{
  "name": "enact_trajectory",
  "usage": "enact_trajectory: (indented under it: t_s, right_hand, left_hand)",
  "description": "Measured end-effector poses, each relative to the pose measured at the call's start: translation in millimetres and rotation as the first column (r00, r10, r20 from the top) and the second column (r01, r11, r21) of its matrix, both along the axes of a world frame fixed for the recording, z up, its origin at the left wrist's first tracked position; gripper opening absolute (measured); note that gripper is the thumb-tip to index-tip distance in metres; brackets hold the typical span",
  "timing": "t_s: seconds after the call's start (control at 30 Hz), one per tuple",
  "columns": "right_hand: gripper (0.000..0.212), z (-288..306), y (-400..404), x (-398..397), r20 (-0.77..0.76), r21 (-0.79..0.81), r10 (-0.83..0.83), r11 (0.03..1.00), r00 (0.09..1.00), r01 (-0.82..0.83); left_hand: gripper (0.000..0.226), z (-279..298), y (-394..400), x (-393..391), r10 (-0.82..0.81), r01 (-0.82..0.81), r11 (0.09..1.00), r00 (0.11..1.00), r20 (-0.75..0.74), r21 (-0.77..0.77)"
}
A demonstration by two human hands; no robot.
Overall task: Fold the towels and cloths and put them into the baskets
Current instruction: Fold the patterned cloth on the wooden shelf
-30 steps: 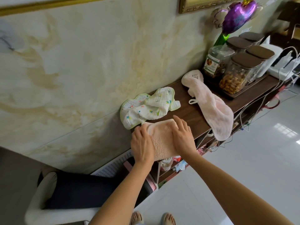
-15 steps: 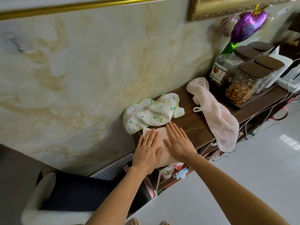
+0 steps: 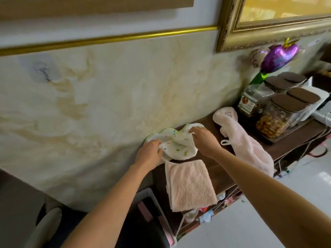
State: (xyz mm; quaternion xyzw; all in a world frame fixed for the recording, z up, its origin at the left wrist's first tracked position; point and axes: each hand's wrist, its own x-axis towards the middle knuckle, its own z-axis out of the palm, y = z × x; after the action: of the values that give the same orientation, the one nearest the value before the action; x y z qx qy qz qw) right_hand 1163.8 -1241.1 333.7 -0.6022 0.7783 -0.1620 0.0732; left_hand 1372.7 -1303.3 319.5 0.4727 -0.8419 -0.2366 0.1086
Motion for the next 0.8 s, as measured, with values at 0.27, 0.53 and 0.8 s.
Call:
enact_trajectory:
  t_s: [0.27,0.53,0.8]
  right_hand:
    - [0.055,3,-58,26,-0.297,0.515,0.571,0.771,0.765,-0.376]
    - [0.020,17,-45,-11,-0.567,0.602,0.568,0.780,0.597,-0.170]
    - [0.028,44,-9,-64,0.028,-0.039,-0.194,0.980,0.981,0.195]
  left_hand:
    - [0.053,-11,-38,7,-0.290,0.279,0.956,0.945,0.151,0.090]
    - [0.043,7,-64,-8,-0.380,0.345,0.907,0.917,0.118,0.244]
    - [0.052,41,-49,-84,-0.390,0.376,0.834,0.920,-0.051,0.403]
